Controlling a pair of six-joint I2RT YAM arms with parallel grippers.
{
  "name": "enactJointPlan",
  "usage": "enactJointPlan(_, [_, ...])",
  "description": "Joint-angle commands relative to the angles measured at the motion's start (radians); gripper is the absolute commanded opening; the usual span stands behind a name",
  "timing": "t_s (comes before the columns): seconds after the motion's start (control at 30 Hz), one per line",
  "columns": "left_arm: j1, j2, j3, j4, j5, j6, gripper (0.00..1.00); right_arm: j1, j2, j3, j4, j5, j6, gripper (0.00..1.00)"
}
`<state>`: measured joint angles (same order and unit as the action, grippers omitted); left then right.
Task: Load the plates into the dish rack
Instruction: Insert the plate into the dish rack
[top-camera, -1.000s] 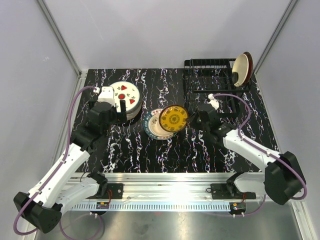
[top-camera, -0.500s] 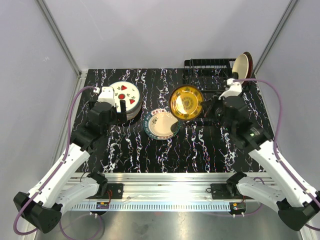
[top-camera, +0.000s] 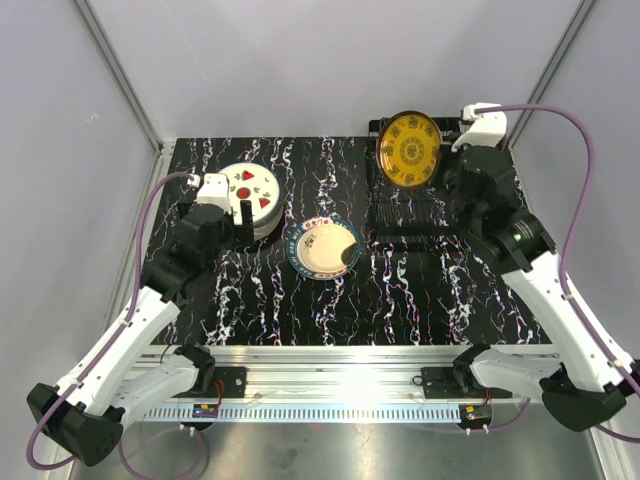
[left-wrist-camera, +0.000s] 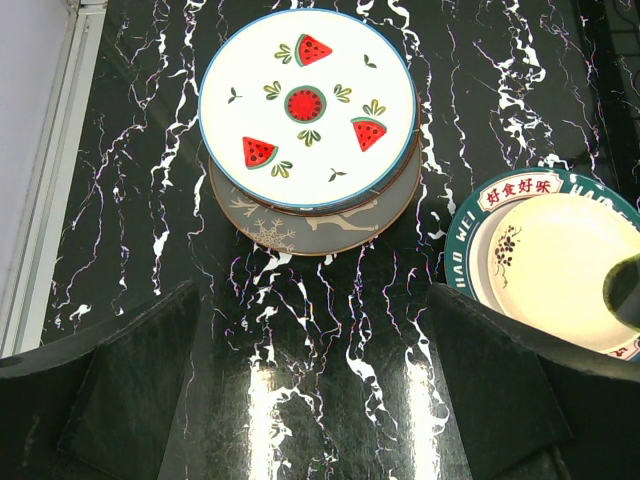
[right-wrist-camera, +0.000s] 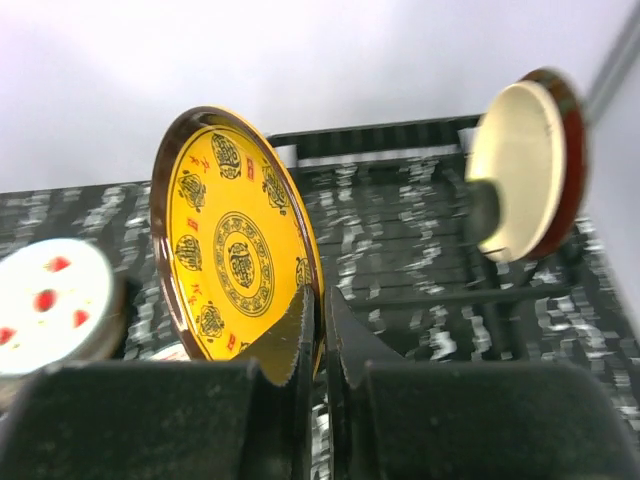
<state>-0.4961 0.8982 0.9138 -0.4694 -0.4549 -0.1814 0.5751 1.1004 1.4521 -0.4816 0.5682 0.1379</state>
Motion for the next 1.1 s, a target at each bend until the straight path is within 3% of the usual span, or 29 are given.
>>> enactJointPlan(0.0, [-0.004,-0.01,0.02,0.035,0.001,-0.004,0.99,-0.011,0.042,0.074,0.09,0.142,-0.129,0.0])
enactJointPlan(0.4, [-0.01,-0.033,0.022,0.04,0.021,-0.009,0.99,-0.23,0.208,0.255,0.071,0.114,-0.294,0.0])
enactJointPlan(1.07, [-0.029,-0.053,0.022,0.04,0.045,-0.013,0.99,-0.265,0.34,0.194,0.264,0.223,-0.695,0.0])
